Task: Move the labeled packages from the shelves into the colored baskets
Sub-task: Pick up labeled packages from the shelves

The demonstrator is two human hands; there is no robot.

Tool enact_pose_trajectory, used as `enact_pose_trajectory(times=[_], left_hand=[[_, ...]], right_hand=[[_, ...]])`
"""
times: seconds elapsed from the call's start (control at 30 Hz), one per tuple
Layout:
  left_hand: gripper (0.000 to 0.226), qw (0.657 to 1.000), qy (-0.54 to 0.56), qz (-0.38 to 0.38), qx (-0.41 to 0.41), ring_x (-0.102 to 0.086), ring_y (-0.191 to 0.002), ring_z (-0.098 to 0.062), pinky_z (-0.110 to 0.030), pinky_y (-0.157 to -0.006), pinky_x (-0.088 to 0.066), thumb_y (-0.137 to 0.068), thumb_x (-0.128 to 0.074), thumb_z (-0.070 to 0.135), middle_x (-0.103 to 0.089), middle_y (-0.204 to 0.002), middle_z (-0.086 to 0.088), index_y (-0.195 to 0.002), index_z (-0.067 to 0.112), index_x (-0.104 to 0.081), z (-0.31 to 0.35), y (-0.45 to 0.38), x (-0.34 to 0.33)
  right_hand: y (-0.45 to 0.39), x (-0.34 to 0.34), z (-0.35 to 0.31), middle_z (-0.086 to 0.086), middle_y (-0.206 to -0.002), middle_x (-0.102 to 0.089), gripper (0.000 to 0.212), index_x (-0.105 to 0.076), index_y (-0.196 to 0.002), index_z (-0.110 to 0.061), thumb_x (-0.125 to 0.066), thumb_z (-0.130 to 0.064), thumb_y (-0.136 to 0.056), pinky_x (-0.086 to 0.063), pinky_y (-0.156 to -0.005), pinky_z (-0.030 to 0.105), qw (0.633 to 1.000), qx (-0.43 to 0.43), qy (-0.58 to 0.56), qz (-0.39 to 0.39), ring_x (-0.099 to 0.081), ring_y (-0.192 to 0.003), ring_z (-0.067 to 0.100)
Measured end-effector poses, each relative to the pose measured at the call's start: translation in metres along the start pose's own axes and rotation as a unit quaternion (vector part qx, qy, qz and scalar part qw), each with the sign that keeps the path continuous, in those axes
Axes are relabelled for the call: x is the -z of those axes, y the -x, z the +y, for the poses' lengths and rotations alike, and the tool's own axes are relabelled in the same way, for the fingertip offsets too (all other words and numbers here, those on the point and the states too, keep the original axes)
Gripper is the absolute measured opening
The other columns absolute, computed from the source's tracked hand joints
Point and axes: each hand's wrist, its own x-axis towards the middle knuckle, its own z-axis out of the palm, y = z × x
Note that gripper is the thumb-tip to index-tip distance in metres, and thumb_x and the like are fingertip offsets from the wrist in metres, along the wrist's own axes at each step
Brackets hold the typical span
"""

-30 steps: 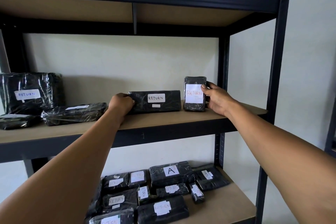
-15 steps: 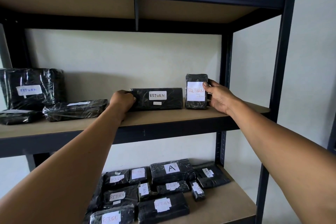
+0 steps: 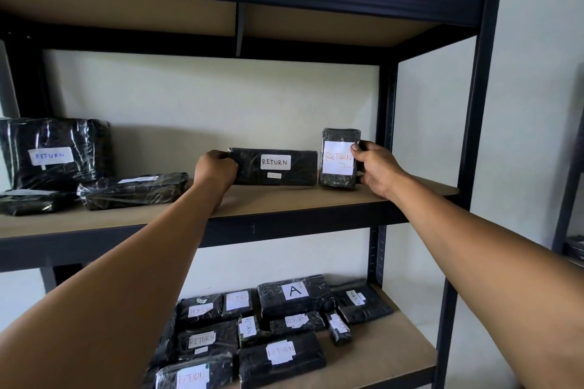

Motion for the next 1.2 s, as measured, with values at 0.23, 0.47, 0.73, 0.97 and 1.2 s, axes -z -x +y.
enact_pose_trajectory(times=[0.23,0.47,0.73,0.97,1.2], left_hand=[[0.019,0.997,0.065,0.036,-0.015,-0.057,-0.073,-0.022,-0.029,-0.066,-0.045,-0.089,-0.050,0.009,-0.063,-0.085,-0.004,-0.101,0.017,-0.063,0.006,0.003,0.015],[0.026,0.992,0.120,0.036,-0.013,-0.057,-0.081,-0.022,-0.029,-0.074,-0.042,-0.090,-0.051,0.012,-0.062,-0.092,-0.001,-0.112,0.017,-0.063,0.010,0.033,0.028],[0.028,0.985,0.168,0.027,-0.021,-0.062,-0.088,-0.024,-0.026,-0.072,-0.043,-0.088,-0.055,0.013,-0.066,-0.091,0.000,-0.113,0.016,-0.067,0.013,0.107,0.096],[0.023,0.978,0.201,0.047,-0.018,-0.067,-0.093,-0.017,-0.024,-0.074,-0.051,-0.086,-0.062,0.013,-0.073,-0.096,0.004,-0.107,0.021,-0.070,-0.026,0.192,0.201],[0.022,0.984,0.157,0.076,0.045,-0.065,-0.073,-0.021,-0.039,-0.079,-0.058,-0.079,-0.068,0.008,-0.070,-0.068,0.006,-0.069,0.025,-0.076,-0.100,0.269,0.361]], right_hand=[[0.039,-0.015,-0.023,0.000,-0.103,-0.072,0.015,-0.064,-0.113,-0.020,-0.055,-0.018,-0.102,-0.052,-0.095,0.060,0.995,0.043,0.006,0.089,-0.067,-0.107,0.027],[0.099,-0.024,-0.043,-0.003,-0.097,-0.074,0.010,-0.066,-0.102,-0.022,-0.056,-0.021,-0.101,-0.052,-0.092,0.062,0.987,0.061,0.006,0.150,-0.071,-0.090,0.021],[0.190,-0.037,-0.073,0.002,-0.106,-0.075,0.017,-0.067,-0.113,-0.016,-0.057,-0.023,-0.101,-0.058,-0.083,0.055,0.992,0.056,0.021,0.108,-0.072,-0.094,0.024],[0.271,-0.069,-0.068,0.004,-0.101,-0.076,0.013,-0.068,-0.105,-0.016,-0.062,-0.024,-0.097,-0.060,-0.072,0.047,0.999,0.035,0.006,0.023,-0.073,-0.092,0.025],[0.356,-0.154,-0.027,0.005,-0.105,-0.075,0.011,-0.069,-0.098,-0.016,-0.063,-0.023,-0.095,-0.058,-0.081,0.044,0.994,-0.060,0.044,-0.082,-0.071,-0.096,0.026]])
